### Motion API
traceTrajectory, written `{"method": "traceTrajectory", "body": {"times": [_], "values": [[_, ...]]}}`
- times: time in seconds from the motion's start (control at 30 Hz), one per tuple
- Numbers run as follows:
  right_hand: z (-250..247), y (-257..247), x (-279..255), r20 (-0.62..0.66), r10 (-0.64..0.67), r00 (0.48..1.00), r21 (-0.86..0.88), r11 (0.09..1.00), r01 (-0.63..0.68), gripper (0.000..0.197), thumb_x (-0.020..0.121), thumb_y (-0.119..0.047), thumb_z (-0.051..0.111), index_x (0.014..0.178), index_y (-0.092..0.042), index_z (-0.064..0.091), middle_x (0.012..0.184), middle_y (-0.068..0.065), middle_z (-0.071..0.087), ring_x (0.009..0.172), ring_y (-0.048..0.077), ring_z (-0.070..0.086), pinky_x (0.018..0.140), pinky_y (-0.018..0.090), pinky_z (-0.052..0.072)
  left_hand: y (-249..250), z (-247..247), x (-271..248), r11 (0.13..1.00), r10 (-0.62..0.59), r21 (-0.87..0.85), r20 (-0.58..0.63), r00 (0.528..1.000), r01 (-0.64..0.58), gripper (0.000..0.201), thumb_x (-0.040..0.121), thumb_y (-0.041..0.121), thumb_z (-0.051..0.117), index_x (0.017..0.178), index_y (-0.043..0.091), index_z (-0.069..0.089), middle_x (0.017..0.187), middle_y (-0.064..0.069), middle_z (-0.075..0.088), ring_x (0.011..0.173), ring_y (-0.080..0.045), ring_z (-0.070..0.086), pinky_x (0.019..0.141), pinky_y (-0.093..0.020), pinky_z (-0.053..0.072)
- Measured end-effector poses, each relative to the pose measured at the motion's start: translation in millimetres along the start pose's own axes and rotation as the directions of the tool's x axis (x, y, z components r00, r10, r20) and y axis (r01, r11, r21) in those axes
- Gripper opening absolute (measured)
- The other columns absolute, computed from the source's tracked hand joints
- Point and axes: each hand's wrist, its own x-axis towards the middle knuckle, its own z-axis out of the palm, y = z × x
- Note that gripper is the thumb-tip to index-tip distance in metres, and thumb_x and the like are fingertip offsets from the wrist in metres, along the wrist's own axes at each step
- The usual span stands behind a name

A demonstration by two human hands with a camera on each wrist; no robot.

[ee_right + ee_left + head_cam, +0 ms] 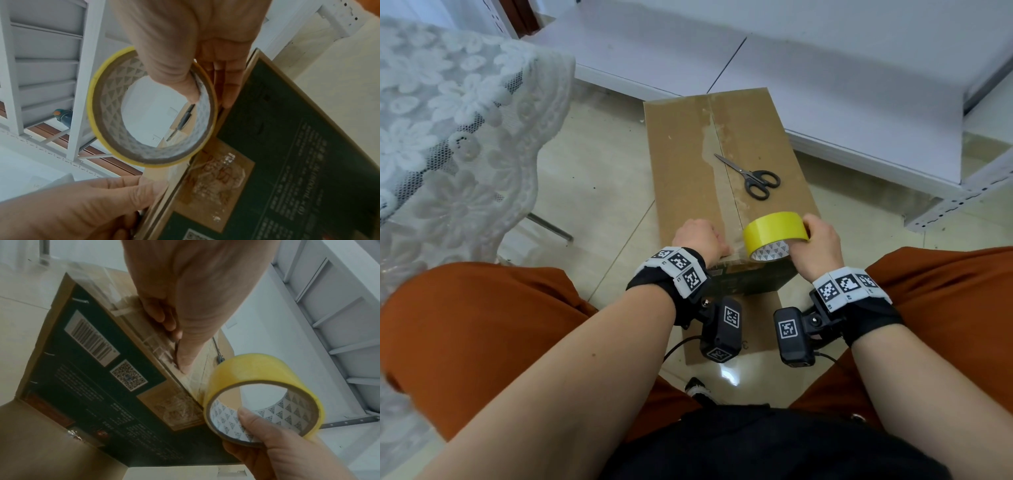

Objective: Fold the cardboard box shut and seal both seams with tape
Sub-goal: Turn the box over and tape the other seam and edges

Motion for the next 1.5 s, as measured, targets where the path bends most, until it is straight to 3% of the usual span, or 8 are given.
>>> {"method": "traceTrajectory", "body": {"times": [0.1, 0.23, 0.33, 0.77, 0.9, 1.03, 1.37, 1.5], "values": [[-2, 0, 1, 0.023, -0.001, 1.0, 0.014, 1.0, 0.0, 0.006, 0.087, -0.005, 0.054, 0.082, -0.004, 0.054, 0.076, 0.006, 0.05, 0.073, 0.02, 0.046, 0.054, 0.024, 0.03, 7, -1, 0, 0.996, 0.021, 0.082, -0.009, 1.0, -0.02, 0.029, 0.082, 0.031, 0.069, 0.1, 0.009, 0.065, 0.099, -0.007, 0.066, 0.092, -0.024, 0.064, 0.084, -0.038, 0.055], [0, 7, 0, 0.018, 0.003, 1.0, 0.073, 0.997, -0.005, 0.01, 0.086, -0.008, 0.057, 0.078, -0.003, 0.057, 0.071, 0.006, 0.052, 0.07, 0.02, 0.047, 0.055, 0.026, 0.033, 17, 5, -3, 0.995, 0.099, 0.034, -0.049, 0.994, -0.097, 0.003, 0.087, 0.016, 0.062, 0.089, 0.014, 0.064, 0.094, -0.002, 0.066, 0.088, -0.02, 0.063, 0.079, -0.031, 0.054], [5, 11, -1, -0.001, -0.009, 1.0, 0.063, 0.998, 0.009, 0.018, 0.082, -0.013, 0.064, 0.075, 0.003, 0.058, 0.077, 0.014, 0.054, 0.074, 0.027, 0.048, 0.063, 0.034, 0.035, 18, 10, -3, 0.995, 0.098, -0.027, -0.062, 0.993, -0.1, 0.011, 0.088, 0.008, 0.057, 0.083, 0.018, 0.061, 0.091, 0.0, 0.061, 0.085, -0.019, 0.059, 0.072, -0.028, 0.047], [5, 3, -2, 0.002, -0.024, 1.0, -0.05, 0.998, 0.024, 0.013, 0.088, -0.019, 0.062, 0.079, -0.01, 0.065, 0.097, 0.005, 0.042, 0.098, 0.02, 0.039, 0.083, 0.027, 0.03, 18, 8, 2, 0.997, 0.068, -0.041, 0.002, 0.998, -0.068, 0.007, 0.092, 0.013, 0.058, 0.088, 0.013, 0.063, 0.092, -0.005, 0.064, 0.084, -0.02, 0.06, 0.076, -0.029, 0.051], [6, 9, 3, 0.007, -0.01, 1.0, -0.025, 1.0, 0.01, 0.028, 0.086, -0.016, 0.062, 0.059, -0.016, 0.053, 0.086, 0.013, 0.056, 0.086, 0.029, 0.052, 0.072, 0.027, 0.032, 19, 7, 1, 0.997, 0.071, -0.043, 0.023, 0.997, -0.07, 0.004, 0.09, 0.016, 0.06, 0.089, 0.014, 0.063, 0.095, -0.005, 0.066, 0.089, -0.02, 0.062, 0.079, -0.029, 0.052], [-6, 4, 3, 0.005, 0.017, 1.0, 0.001, 1.0, -0.017, 0.011, 0.09, -0.01, 0.057, 0.082, -0.006, 0.063, 0.078, 0.007, 0.058, 0.075, 0.023, 0.051, 0.066, 0.026, 0.032, 19, 9, 2, 0.996, 0.056, -0.069, 0.015, 0.998, -0.055, 0.01, 0.086, 0.017, 0.066, 0.079, 0.019, 0.06, 0.09, -0.002, 0.066, 0.084, -0.018, 0.061, 0.073, -0.028, 0.05], [-16, 8, 7, -0.041, 0.032, 0.999, -0.027, 0.999, -0.033, 0.011, 0.091, -0.006, 0.052, 0.089, -0.003, 0.062, 0.084, 0.009, 0.057, 0.08, 0.023, 0.051, 0.066, 0.027, 0.033, 18, 10, 3, 0.997, 0.051, -0.062, 0.004, 0.999, -0.051, 0.006, 0.086, 0.016, 0.068, 0.084, 0.018, 0.063, 0.089, 0.001, 0.065, 0.083, -0.017, 0.06, 0.073, -0.027, 0.049], [-16, 9, 7, -0.039, 0.004, 0.999, -0.047, 0.999, -0.006, 0.011, 0.091, -0.006, 0.052, 0.085, -0.006, 0.06, 0.082, 0.007, 0.055, 0.078, 0.021, 0.049, 0.054, 0.023, 0.029, 18, 10, 2, 0.996, 0.053, -0.071, 0.003, 0.999, -0.053, 0.003, 0.086, 0.016, 0.068, 0.086, 0.017, 0.064, 0.093, -0.001, 0.067, 0.088, -0.018, 0.062, 0.078, -0.028, 0.052]]}}
